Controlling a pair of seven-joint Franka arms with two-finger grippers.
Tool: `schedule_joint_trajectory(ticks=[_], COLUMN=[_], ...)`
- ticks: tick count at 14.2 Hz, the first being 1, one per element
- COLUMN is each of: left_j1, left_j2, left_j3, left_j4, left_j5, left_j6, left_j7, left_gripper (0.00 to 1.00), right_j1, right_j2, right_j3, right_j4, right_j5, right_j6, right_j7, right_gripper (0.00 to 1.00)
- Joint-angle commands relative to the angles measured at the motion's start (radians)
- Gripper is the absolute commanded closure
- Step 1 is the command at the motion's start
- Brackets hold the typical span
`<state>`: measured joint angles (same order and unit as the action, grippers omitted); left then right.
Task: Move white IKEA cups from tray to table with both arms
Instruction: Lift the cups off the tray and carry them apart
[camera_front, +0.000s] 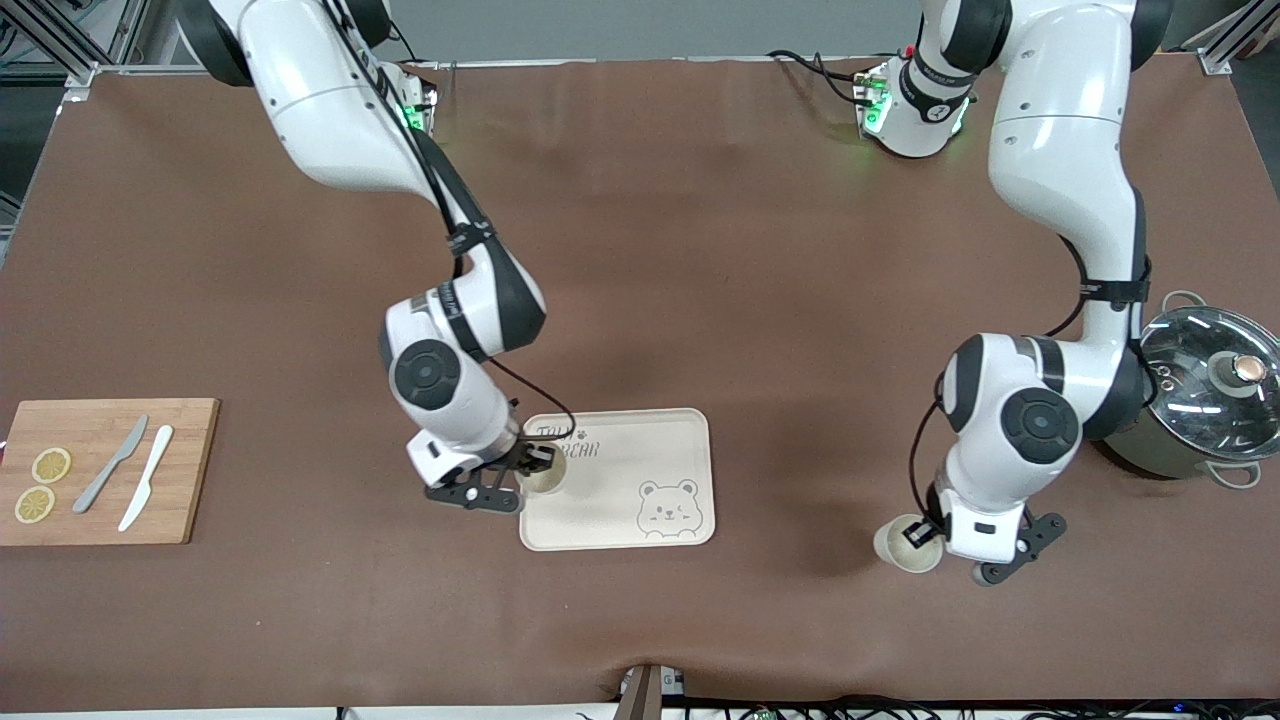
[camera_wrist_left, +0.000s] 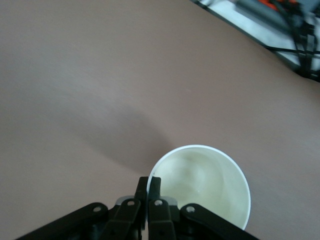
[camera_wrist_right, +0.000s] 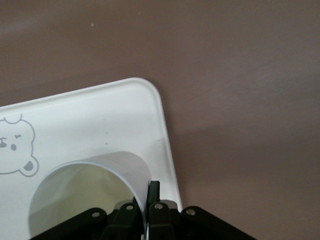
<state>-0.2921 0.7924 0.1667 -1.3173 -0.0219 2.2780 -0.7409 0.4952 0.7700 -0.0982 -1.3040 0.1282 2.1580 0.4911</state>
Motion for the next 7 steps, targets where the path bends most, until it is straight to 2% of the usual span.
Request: schedule_joint_trajectory(ticks=[1, 7], left_j1=[0.054, 0.163], left_j2=[-0.013, 0.016], left_j3=[-0.009, -0.015], left_j4=[-0.02, -0.017], left_j5=[0.019, 0.01], left_j6=[0.0, 0.027], left_j7=[0.046, 0.153], left_gripper=[1.0, 1.0], right_j1=[-0.099, -0.292], right_j2=[-0.06, -0.129], right_j3=[0.018, 0.02], right_j4=[0.015, 0.014], right_j5=[-0.005, 0.001], right_j6=[-0.116, -0.237], right_j7=[-0.173, -0.572], right_gripper=[1.0, 1.0])
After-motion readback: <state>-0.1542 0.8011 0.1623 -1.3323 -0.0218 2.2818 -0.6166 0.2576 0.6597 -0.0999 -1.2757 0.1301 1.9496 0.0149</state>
